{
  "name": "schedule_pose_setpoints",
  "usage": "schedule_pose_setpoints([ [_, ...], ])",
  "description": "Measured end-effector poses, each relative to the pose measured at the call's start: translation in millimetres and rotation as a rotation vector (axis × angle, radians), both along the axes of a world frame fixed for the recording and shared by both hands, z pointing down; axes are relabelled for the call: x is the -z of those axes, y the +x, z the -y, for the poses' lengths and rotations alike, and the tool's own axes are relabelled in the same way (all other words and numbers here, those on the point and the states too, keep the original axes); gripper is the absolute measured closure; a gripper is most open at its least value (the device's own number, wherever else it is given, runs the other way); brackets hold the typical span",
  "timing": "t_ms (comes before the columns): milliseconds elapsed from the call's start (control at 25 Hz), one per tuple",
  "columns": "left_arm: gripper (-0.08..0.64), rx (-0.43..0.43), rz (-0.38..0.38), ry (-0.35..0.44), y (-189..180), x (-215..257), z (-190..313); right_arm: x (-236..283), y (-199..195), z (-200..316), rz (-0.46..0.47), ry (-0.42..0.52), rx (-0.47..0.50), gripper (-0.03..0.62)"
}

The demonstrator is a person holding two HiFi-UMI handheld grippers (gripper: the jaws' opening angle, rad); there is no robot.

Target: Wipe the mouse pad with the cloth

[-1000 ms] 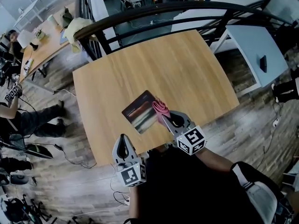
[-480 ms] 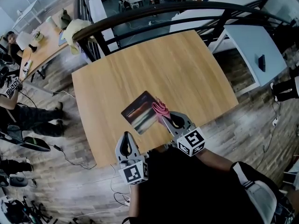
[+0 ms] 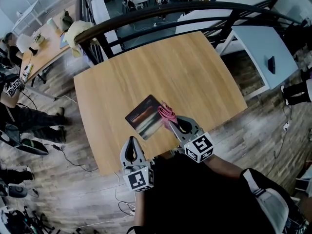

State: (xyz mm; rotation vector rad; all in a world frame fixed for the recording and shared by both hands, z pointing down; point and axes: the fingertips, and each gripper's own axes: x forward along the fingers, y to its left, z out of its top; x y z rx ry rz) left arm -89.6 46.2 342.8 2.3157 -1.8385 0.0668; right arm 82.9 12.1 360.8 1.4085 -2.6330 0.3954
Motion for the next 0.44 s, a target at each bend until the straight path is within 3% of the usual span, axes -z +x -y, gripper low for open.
schedule_pose_setpoints([
  [440, 0.535, -0.015, -0.007, 0.01, 4.1, 3.5, -2.4, 0.9, 2.1, -5.1, -0.007, 0.006, 0.0, 0.535],
])
